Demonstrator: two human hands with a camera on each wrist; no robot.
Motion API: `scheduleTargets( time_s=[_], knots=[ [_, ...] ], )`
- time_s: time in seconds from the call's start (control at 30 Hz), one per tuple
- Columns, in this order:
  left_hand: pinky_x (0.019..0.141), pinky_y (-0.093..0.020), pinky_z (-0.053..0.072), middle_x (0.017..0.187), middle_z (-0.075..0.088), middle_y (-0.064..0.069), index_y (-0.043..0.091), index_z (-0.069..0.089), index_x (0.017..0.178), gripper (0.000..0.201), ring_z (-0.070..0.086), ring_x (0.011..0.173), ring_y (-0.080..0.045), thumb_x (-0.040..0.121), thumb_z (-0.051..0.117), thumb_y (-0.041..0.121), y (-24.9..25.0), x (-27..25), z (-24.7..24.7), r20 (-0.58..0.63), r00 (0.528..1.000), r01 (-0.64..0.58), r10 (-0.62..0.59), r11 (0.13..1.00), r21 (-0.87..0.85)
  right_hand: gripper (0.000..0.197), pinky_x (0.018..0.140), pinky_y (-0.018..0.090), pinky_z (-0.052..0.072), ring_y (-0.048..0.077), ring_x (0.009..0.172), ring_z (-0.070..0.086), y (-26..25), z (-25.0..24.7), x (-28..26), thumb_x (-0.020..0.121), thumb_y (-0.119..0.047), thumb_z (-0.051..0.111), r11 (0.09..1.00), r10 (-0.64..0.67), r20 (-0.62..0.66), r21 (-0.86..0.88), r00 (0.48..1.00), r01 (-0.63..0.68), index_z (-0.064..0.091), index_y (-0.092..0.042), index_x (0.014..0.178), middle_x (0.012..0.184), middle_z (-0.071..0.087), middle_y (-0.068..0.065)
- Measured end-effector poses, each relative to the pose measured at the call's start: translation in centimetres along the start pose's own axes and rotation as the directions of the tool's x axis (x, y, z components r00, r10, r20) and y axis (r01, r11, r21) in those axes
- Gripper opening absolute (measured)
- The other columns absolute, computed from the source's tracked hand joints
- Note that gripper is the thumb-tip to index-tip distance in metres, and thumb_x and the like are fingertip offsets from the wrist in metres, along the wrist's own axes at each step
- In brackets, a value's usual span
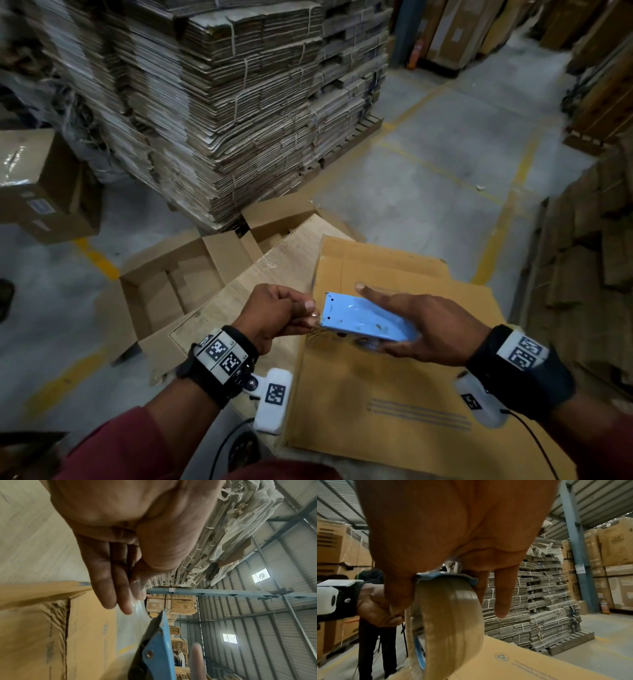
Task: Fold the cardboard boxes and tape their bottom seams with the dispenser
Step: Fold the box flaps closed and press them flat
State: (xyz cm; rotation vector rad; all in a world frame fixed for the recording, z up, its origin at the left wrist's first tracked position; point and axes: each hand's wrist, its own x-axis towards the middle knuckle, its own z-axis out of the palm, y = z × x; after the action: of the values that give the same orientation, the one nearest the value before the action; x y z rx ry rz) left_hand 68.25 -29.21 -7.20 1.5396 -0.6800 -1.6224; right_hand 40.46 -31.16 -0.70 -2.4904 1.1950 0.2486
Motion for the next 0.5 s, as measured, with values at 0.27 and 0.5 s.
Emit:
scheduleTargets(
  time_s=[0.27, 0.5],
  knots=[
    [0.055, -0.032, 0.059, 0.078, 0.068, -0.027, -0.012, 0.071, 0.086, 0.006, 0.065, 0.056, -0.024, 0.091, 0.067, -0.012, -0.8, 2.1, -6.1, -0.058, 0.998, -0.007, 0.006, 1.0, -0.016, 0.057, 0.078, 0.033, 0.047, 0.017, 0.097, 0.057, 4.0, 0.0, -2.7, 0.094, -0.08, 0.022, 0.975, 0.033, 0.116, -0.224, 0.993, -0.006, -0.012, -0.077, 0.139, 0.122, 0.044, -0.008],
    [0.062, -0.036, 0.06, 0.091, 0.074, -0.03, -0.015, 0.072, 0.097, 0.02, 0.068, 0.069, -0.029, 0.085, 0.08, -0.001, -2.3, 3.4, -3.8, -0.028, 0.999, -0.033, 0.035, 0.996, 0.078, 0.06, 0.073, 0.032, 0.042, 0.017, 0.098, 0.055, 6.7, 1.5, -2.1, 0.096, -0.075, 0.033, 0.963, 0.118, 0.179, -0.26, 0.977, -0.068, -0.01, -0.08, 0.137, 0.119, 0.043, -0.008]
  ],
)
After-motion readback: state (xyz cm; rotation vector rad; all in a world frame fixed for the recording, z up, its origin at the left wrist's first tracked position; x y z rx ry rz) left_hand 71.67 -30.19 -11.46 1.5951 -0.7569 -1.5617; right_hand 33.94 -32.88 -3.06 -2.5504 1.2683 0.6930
